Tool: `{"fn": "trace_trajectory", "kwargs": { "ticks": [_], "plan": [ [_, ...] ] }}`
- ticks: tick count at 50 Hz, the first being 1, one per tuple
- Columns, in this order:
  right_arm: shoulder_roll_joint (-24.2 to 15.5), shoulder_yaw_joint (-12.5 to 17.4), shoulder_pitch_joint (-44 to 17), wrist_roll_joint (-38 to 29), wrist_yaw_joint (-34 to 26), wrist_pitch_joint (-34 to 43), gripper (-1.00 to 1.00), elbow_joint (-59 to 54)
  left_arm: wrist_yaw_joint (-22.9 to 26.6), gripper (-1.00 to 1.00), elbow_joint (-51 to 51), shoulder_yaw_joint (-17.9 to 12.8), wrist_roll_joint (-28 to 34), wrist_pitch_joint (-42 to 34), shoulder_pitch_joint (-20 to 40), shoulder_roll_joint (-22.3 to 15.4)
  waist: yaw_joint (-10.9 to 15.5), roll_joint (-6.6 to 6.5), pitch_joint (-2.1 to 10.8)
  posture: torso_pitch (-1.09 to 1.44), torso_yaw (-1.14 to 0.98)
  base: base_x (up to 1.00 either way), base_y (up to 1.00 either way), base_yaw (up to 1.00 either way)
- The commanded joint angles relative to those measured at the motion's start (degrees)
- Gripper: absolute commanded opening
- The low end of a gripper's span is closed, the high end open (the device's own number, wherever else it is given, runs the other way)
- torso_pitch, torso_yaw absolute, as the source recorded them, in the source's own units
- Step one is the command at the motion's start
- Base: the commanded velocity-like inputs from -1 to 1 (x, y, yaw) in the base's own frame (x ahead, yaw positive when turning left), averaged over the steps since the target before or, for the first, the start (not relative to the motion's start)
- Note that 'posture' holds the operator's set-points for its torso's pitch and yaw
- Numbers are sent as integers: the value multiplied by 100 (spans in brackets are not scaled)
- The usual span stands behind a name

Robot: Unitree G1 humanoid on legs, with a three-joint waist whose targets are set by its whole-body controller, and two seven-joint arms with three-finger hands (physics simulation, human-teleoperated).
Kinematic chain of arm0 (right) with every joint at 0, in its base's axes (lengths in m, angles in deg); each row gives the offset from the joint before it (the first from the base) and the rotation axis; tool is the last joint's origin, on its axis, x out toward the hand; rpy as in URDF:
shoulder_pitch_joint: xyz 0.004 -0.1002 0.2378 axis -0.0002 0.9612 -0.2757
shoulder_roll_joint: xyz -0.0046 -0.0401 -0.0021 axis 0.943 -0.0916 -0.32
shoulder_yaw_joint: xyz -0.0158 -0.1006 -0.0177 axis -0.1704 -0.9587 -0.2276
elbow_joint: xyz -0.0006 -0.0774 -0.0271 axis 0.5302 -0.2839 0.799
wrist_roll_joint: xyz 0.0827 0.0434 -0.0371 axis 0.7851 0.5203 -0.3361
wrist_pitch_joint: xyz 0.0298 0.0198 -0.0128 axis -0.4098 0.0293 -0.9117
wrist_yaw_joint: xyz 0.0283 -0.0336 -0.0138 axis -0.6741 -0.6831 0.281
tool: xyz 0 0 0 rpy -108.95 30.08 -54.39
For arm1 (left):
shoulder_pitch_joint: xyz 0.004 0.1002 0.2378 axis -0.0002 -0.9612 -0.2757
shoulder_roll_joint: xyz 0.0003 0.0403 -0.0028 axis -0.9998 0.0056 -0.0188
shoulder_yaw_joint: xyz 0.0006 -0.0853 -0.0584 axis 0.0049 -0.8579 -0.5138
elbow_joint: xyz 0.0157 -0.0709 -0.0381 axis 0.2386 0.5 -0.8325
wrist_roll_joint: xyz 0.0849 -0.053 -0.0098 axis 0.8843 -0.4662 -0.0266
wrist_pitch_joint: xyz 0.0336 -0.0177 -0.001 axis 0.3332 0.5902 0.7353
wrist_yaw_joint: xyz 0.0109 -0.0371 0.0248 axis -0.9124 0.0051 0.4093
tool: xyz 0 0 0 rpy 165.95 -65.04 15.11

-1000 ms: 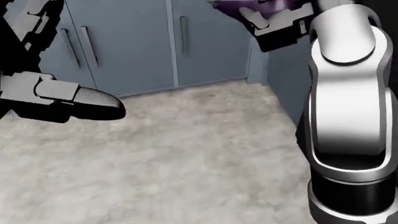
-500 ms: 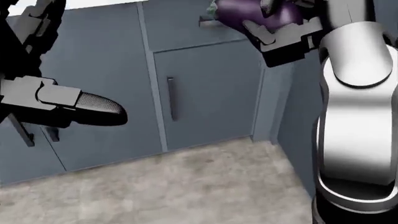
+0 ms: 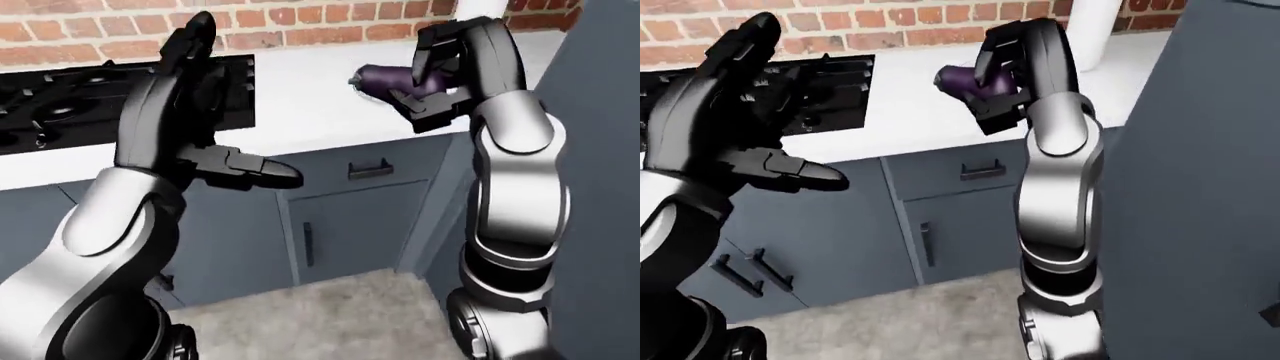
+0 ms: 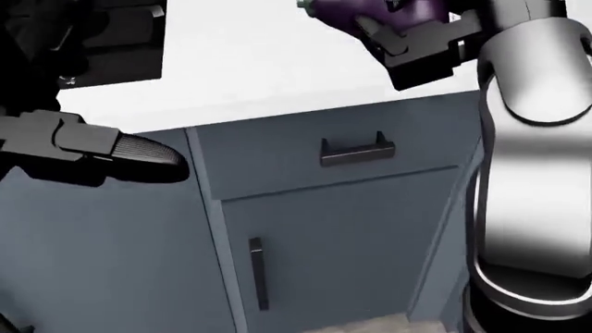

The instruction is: Pick the eggplant from the oven and place it on the plate on the counter.

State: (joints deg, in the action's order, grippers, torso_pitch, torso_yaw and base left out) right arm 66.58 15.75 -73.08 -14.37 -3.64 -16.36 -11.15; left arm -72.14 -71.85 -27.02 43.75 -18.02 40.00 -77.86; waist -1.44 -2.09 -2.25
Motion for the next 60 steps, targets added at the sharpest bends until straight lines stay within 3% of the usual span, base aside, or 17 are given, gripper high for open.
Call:
{"fn": "trace_trajectory", "kwargs": {
  "ticks": [1,5,9,12,13,17,21,24,28,33,36,39,40,41,48,51,60],
  "plan": [
    [-36,63,-143,-69,62,-141,-98,105,20,100,-3,-16,15,129,68,-28,-6,-68,58,0,0,57,-18,0],
    [-37,72,-165,-57,56,-150,-96,123,43,100,2,-25,33,126,81,-28,55,-373,-9,0,0,26,-4,0],
    [-40,85,-184,-33,44,-137,-96,142,45,100,-4,-57,21,72,125,-33,-2,-145,-79,0,0,0,0,0],
    [-58,95,-209,-25,29,-88,-96,143,45,100,-10,-74,7,54,143,-44,-27,430,-47,0,0,0,-1,0],
    [-64,98,-217,-21,30,-83,-96,139,39,100,-9,-81,0,43,153,-40,31,257,-5,0,0,0,-5,0],
    [-70,89,-224,-15,33,-75,-97,134,28,100,-15,-74,-9,36,158,-37,10,399,-194,0,0,0,-5,0],
    [-42,60,-209,-9,48,-76,-97,131,54,100,5,-65,13,126,68,-40,66,327,-240,0,0,0,-4,0],
    [-26,65,-188,0,76,-119,-97,101,50,100,11,-47,31,158,43,-24,188,-86,-87,0,0,0,-4,0],
    [-66,98,-234,23,45,-99,-96,98,52,100,32,-75,17,116,108,-39,159,-142,232,0,0,0,-8,0],
    [-111,117,-271,43,23,-62,-96,112,45,100,13,-68,12,106,103,-63,123,-274,291,0,0,-21,-31,0],
    [-133,104,-307,35,16,-17,-97,147,27,100,-21,-138,-45,6,172,-80,50,-120,264,0,0,-26,-17,0],
    [-144,112,-311,39,14,-23,-96,160,11,100,-38,-182,-95,-33,189,-99,29,472,198,0,0,-20,0,0],
    [-150,114,-324,38,17,-22,-96,144,7,100,-33,-183,-103,-30,191,-107,27,641,400,0,0,-20,0,0],
    [-153,118,-333,37,22,-21,-96,128,-4,100,-34,-188,-116,-42,202,-110,22,430,208,0,0,-20,0,0],
    [-266,47,-263,-57,-112,26,-96,92,-67,100,-35,-210,-206,-70,235,-144,16,176,-74,0,0,-1,0,0],
    [-360,-24,-238,-245,-306,105,-96,31,-124,100,-34,-215,-268,-124,301,-157,-22,-227,-14,0,0,0,0,0],
    [-555,-10,-137,-1237,-865,-235,-96,-748,-213,100,3,-215,-380,-96,332,-209,137,49,37,0,0,0,0,0]
  ]
}}
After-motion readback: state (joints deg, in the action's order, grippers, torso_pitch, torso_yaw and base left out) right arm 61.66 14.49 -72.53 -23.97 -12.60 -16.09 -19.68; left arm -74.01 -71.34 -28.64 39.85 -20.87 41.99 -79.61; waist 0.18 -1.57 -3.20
